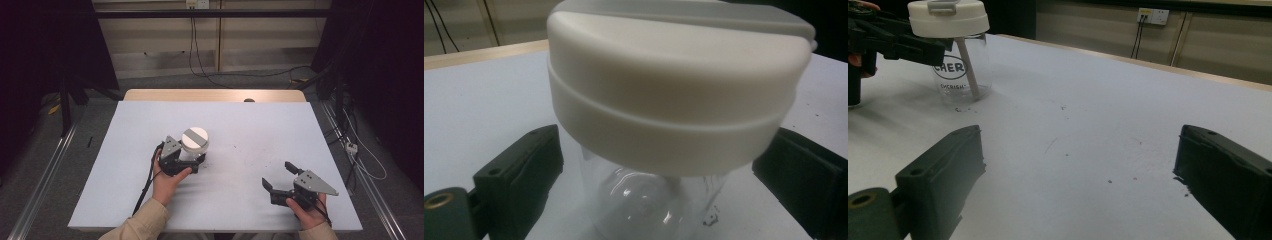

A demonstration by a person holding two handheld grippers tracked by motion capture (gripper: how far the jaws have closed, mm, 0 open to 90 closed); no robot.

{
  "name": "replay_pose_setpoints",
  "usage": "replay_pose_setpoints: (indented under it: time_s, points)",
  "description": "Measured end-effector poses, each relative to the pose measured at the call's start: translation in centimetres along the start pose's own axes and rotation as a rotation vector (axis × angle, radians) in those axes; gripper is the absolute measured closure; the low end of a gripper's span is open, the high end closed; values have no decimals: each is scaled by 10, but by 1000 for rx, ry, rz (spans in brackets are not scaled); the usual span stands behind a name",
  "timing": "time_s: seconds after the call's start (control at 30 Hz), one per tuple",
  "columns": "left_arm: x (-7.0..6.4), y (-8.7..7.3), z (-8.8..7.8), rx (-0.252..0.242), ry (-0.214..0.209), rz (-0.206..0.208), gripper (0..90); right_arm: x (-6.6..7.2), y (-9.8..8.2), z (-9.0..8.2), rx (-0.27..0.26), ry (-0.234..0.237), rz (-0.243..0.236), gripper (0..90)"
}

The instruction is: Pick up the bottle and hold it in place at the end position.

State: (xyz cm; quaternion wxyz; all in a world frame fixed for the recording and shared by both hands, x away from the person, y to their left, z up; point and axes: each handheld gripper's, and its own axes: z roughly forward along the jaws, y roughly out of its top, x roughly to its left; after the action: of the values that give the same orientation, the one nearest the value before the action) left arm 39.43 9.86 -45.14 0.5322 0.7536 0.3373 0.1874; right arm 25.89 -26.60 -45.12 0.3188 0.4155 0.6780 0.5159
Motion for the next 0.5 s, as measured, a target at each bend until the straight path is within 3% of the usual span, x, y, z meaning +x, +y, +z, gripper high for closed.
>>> replay_pose_setpoints:
  time_s: [0.5]
  points:
    - [-4,1,14,-2,8,2,113,-1,0,1,4,1,-3,51]
